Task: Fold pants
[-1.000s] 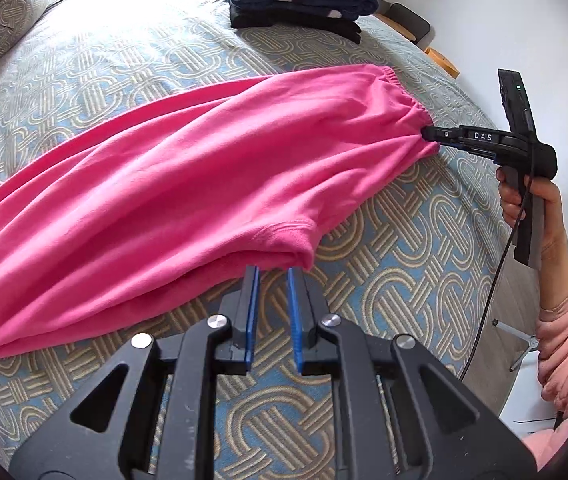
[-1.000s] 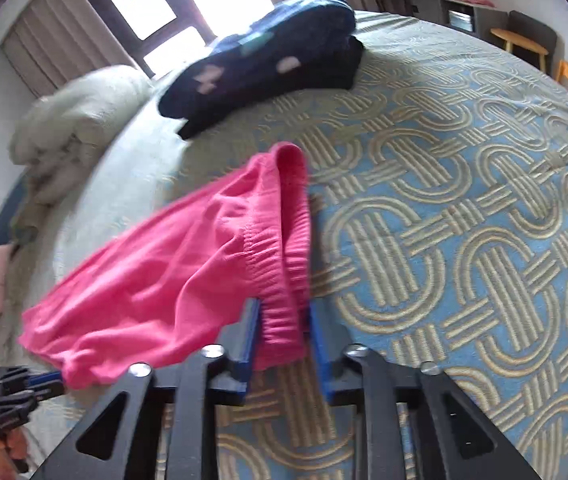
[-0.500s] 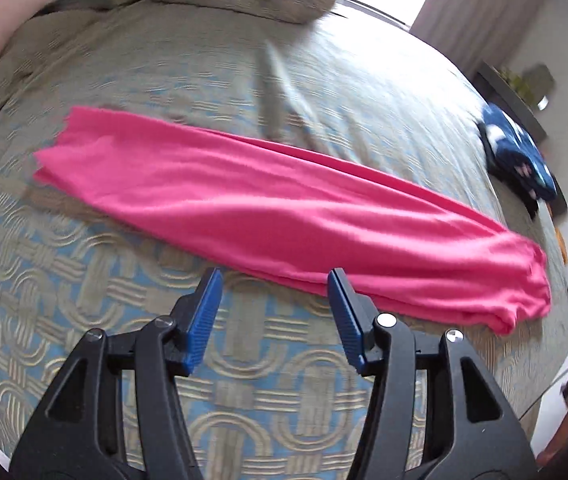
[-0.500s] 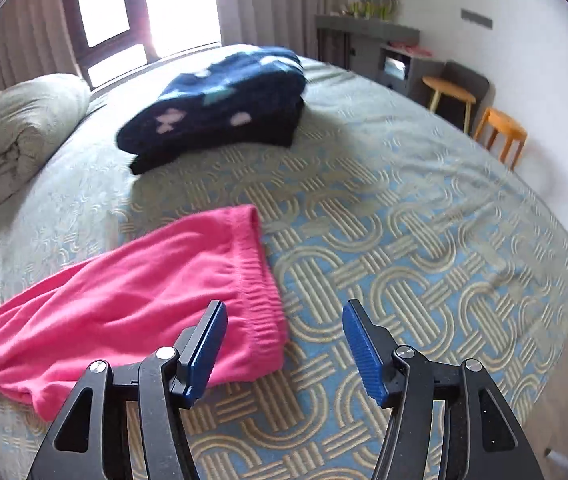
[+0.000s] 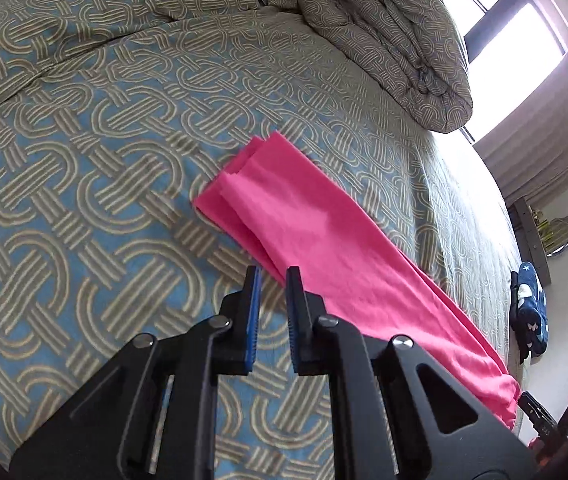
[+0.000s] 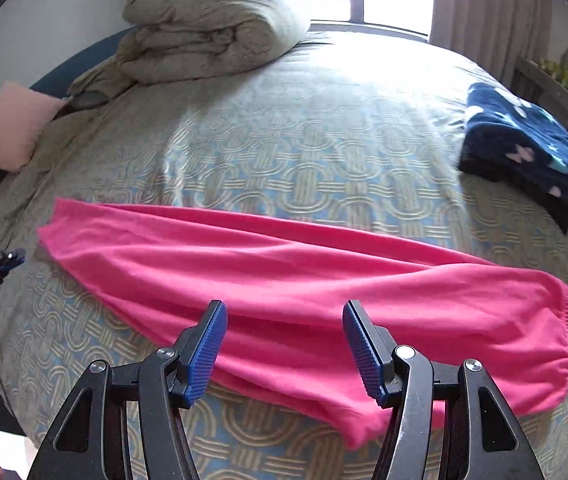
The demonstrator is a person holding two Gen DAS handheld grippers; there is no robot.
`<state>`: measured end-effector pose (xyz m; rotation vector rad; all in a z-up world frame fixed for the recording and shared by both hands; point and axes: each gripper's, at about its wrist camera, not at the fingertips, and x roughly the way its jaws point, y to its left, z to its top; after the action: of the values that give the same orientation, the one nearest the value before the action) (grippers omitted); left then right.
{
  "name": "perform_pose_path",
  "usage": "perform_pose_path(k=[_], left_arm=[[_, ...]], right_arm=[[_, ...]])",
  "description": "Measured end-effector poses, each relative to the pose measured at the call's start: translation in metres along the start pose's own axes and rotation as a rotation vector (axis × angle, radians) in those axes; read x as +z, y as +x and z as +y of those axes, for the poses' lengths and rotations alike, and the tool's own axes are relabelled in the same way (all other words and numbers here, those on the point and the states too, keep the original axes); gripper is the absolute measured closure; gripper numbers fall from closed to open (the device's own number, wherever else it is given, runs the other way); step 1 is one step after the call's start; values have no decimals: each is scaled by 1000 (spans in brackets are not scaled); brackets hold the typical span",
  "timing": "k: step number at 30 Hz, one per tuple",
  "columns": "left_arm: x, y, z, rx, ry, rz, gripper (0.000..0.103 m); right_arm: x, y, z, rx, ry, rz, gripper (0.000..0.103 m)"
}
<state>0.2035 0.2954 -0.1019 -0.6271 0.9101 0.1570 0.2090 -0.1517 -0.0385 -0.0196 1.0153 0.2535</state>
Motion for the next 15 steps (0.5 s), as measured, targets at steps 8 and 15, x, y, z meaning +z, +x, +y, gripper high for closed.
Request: perform_pose_path(k=[8, 15], left_arm=[[33, 47, 12, 24, -32, 52, 90], [49, -2, -8, -93, -21, -156, 103]], right_arm=[[6, 28, 32, -33, 3, 86, 42], [17, 36, 26, -45, 72, 98, 42]])
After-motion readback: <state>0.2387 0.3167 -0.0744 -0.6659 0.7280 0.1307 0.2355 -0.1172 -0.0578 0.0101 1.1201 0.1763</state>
